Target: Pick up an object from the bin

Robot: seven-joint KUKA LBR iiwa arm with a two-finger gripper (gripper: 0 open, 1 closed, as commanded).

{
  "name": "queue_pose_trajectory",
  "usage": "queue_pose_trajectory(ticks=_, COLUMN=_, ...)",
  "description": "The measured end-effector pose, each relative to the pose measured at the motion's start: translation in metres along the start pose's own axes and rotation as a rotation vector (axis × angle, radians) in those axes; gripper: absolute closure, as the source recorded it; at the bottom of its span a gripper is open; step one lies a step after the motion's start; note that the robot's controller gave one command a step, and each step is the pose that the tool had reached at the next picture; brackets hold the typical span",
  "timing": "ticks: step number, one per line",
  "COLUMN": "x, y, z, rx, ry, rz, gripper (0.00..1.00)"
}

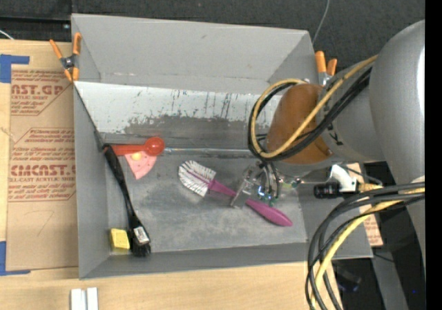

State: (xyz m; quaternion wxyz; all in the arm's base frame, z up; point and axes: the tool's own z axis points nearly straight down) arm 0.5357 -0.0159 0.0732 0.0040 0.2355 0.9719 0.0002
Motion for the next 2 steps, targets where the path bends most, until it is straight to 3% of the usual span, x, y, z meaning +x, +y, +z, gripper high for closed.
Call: queue_pose_trajectory(ticks=2, x=0.0031, y=0.0002, z=-0.0132, rx=0.001, ry=-0.001, rz=-0.02, gripper=1.0)
